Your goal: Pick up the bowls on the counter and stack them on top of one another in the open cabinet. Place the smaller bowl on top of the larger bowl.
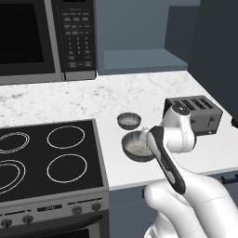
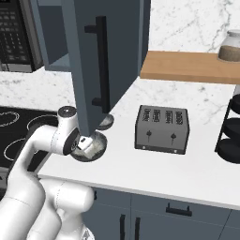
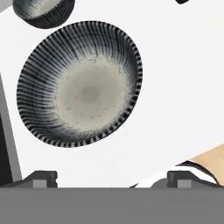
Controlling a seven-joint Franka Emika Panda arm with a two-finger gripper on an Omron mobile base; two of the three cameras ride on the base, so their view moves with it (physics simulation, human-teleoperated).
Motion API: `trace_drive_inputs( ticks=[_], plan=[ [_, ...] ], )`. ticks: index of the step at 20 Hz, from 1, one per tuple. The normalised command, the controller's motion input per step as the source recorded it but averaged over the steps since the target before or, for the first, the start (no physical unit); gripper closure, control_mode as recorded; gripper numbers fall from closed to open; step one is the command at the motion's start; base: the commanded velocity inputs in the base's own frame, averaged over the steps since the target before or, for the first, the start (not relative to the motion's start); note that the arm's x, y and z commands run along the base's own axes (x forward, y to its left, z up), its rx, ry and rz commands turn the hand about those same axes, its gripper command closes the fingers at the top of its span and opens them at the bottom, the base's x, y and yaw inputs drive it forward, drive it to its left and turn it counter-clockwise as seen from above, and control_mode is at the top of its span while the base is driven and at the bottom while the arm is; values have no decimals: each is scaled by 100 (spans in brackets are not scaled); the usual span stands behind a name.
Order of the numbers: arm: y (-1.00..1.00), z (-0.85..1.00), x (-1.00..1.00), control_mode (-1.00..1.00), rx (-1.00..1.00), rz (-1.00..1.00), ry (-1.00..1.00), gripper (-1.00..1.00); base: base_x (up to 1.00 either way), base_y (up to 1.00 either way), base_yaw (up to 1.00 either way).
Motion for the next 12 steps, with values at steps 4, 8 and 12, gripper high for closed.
trace_drive_inputs(
  ticks=[4,8,12],
  plan=[
    [-1,-39,14,-100,0,0,0,-100,0,0,0],
    [-1,-23,24,-100,0,0,2,-100,0,0,0],
    [0,-24,31,-100,0,0,1,-100,0,0,0]
  ],
)
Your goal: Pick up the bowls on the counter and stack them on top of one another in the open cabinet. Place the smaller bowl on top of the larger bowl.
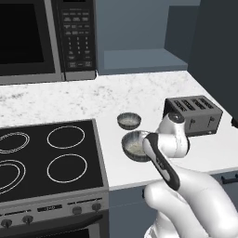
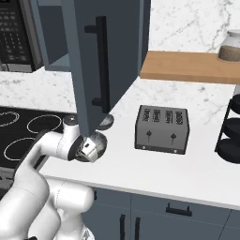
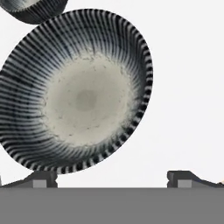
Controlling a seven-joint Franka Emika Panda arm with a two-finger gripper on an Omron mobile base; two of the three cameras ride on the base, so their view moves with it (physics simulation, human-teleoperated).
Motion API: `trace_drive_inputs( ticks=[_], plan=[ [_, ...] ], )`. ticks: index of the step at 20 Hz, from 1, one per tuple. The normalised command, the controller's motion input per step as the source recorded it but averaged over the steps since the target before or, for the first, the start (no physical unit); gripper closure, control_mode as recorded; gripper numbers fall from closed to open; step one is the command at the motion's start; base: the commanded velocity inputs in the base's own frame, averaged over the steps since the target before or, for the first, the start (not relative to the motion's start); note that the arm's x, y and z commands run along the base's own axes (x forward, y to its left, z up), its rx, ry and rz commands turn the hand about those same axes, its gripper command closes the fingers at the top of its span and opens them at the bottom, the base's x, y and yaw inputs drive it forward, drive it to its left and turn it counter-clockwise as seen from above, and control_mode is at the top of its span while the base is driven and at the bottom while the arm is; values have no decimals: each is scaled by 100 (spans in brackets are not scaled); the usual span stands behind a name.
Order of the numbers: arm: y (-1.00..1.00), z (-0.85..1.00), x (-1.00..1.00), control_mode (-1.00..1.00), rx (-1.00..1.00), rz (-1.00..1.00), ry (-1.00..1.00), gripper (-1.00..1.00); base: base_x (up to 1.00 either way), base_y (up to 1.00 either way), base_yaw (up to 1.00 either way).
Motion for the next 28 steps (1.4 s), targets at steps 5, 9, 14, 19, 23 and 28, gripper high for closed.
trace_drive_inputs(
  ticks=[5,9,14,19,23,28],
  plan=[
    [0,-19,31,-100,0,0,0,-100,0,0,0],
    [-10,-35,14,-100,2,0,1,-100,0,0,0],
    [-15,-45,0,-100,3,0,2,-100,0,0,0],
    [0,-41,37,-100,0,-2,1,-100,0,0,0],
    [0,-45,30,-100,0,-2,1,100,0,0,0],
    [0,-26,2,-100,0,0,4,100,0,0,0]
  ],
)
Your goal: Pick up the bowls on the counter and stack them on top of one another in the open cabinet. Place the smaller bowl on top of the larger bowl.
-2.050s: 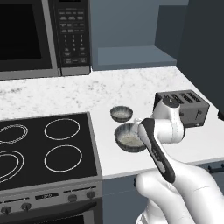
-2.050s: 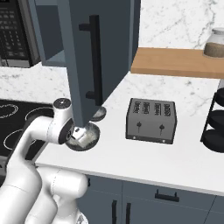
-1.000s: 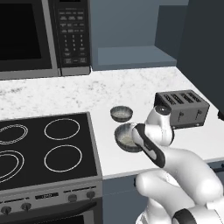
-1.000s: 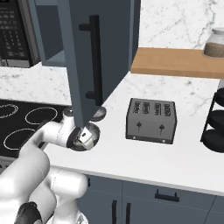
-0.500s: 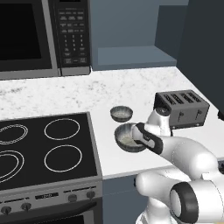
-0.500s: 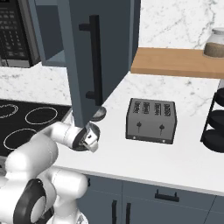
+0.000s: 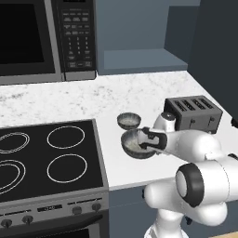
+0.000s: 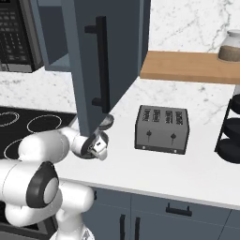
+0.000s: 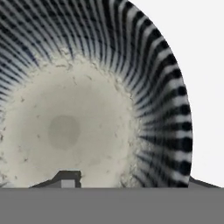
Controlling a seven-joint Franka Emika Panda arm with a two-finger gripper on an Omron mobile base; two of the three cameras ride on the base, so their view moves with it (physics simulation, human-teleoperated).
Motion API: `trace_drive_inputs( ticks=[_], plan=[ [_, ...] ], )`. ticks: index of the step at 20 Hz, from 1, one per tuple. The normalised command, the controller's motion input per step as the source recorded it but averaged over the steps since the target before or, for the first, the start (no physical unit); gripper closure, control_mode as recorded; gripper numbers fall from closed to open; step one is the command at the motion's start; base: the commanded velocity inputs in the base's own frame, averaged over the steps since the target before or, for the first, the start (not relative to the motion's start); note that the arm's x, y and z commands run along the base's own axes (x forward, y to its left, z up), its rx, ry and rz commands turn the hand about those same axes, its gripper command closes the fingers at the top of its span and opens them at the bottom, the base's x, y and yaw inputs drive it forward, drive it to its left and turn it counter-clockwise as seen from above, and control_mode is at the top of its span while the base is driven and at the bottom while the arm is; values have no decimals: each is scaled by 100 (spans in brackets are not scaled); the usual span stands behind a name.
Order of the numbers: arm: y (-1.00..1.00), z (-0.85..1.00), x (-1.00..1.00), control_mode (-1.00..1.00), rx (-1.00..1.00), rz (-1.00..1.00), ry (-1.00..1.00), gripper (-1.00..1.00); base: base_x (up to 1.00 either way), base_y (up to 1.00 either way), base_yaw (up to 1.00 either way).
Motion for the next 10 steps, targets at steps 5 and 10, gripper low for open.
trace_drive_inputs(
  ticks=[5,10],
  plan=[
    [5,-15,0,-100,0,0,11,100,0,0,0],
    [23,-5,-53,-100,0,-6,5,100,0,0,0]
  ],
)
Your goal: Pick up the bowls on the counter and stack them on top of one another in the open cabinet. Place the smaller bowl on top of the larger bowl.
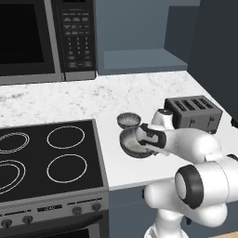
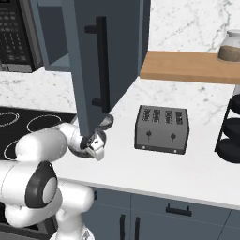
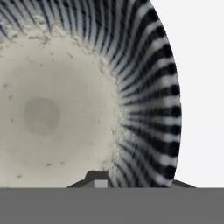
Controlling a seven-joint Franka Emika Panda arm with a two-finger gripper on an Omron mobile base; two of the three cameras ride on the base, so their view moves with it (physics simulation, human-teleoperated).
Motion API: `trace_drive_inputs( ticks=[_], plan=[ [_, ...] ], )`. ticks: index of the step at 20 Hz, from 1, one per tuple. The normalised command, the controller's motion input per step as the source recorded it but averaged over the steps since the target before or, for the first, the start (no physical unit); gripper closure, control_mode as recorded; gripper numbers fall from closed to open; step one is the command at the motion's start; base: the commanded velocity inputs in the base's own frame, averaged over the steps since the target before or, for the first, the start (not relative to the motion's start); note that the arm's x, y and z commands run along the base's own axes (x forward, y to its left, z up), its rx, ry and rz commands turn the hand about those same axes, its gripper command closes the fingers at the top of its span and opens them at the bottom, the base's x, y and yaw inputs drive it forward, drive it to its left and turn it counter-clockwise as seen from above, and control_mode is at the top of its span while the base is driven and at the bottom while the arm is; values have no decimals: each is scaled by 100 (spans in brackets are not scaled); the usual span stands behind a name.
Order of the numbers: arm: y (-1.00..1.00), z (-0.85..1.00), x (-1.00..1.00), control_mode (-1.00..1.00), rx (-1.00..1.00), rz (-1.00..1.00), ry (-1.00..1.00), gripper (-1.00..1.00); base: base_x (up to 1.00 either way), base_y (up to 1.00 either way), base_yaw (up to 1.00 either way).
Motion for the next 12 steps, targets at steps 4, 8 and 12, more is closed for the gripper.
trace_drive_inputs(
  ticks=[4,8,12],
  plan=[
    [26,7,-69,-100,0,-8,-4,100,0,0,0],
    [22,67,-56,-100,0,-11,-14,100,0,0,0],
    [9,98,-34,-100,3,-8,-8,100,0,0,0]
  ],
)
